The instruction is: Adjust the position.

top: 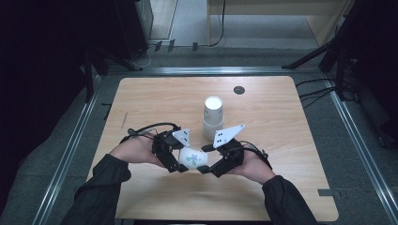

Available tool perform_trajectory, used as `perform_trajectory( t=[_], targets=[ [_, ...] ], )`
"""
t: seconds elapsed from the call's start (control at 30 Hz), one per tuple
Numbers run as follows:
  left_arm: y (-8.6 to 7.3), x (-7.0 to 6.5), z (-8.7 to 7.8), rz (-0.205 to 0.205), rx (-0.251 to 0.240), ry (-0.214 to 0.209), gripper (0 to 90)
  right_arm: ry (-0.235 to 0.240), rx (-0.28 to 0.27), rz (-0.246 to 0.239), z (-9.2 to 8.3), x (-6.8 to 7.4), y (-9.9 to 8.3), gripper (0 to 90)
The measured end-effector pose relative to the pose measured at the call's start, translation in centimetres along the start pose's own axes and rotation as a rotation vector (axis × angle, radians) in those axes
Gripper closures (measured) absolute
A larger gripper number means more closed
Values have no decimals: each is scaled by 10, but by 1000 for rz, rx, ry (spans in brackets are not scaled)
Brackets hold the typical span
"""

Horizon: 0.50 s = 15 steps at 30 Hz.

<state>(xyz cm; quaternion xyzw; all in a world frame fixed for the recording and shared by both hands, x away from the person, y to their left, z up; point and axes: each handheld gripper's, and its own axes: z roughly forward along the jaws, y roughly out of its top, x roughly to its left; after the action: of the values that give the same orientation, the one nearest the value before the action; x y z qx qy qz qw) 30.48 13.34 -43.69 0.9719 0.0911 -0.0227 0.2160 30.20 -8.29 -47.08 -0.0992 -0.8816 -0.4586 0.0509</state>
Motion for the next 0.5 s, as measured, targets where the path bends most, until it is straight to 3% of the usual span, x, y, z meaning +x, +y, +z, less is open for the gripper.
perform_trajectory(
  t=[0.17, 0.33, 0.5],
  targets=[
    [3, -3, 4, -13, 42, -15, 264, 11, 30, -7, 11, 1, 0, 238],
    [5, -5, 5, -7, 51, -24, 263, 16, 49, -18, 15, 3, 0, 242],
    [7, -8, 6, 4, 49, -22, 263, 27, 54, -32, 18, 5, 0, 301]
  ],
)
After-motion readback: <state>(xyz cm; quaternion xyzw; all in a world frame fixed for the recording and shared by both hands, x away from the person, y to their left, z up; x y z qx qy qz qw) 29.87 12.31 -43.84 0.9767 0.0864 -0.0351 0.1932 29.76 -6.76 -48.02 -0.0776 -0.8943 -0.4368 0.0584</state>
